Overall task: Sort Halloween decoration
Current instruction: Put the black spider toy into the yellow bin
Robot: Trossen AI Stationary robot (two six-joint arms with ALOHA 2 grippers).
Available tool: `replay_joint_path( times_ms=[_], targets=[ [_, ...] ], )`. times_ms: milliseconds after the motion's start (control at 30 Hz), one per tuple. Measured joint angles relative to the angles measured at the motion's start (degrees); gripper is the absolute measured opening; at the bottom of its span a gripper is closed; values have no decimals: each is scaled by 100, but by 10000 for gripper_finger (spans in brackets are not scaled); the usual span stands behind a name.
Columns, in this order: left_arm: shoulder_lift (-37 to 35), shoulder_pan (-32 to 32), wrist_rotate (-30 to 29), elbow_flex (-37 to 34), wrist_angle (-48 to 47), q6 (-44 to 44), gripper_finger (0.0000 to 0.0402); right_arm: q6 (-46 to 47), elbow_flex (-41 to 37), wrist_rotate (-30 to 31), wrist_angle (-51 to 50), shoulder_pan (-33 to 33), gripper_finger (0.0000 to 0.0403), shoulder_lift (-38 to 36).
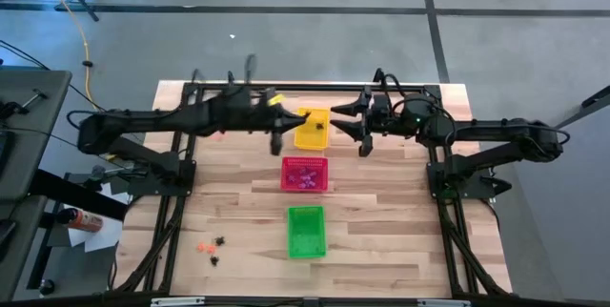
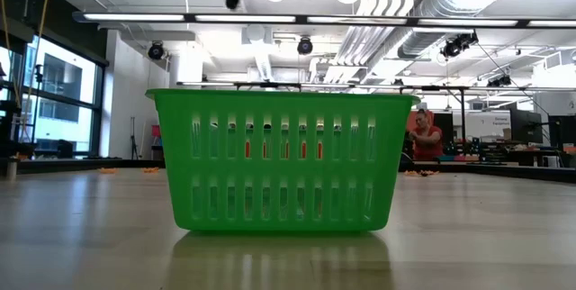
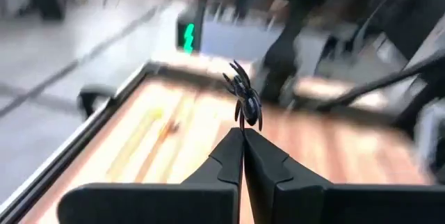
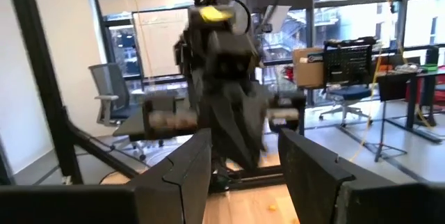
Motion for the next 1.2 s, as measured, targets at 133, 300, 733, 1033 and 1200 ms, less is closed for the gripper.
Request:
replay_joint_path(
  times_ms=[133,300,733,1033,1200],
  targets=[
    [803,375,24,467,-861,185,0,-39,0,2,20,-129,162,-139],
    [1715,741,-5,596,-1214,-573,0,9,0,6,1,-270,162,-292],
    [3304,981,803,596,-904,-2003,0,218,0,31,-482,-269,162,-290],
    [3264,1069,657,598,-957,-2134,22,225,0,30,-511,-269,162,-290],
    [3116,1208,698,596,-1310,-2359,75,225,0,28,-522,-269,162,-290]
  ],
)
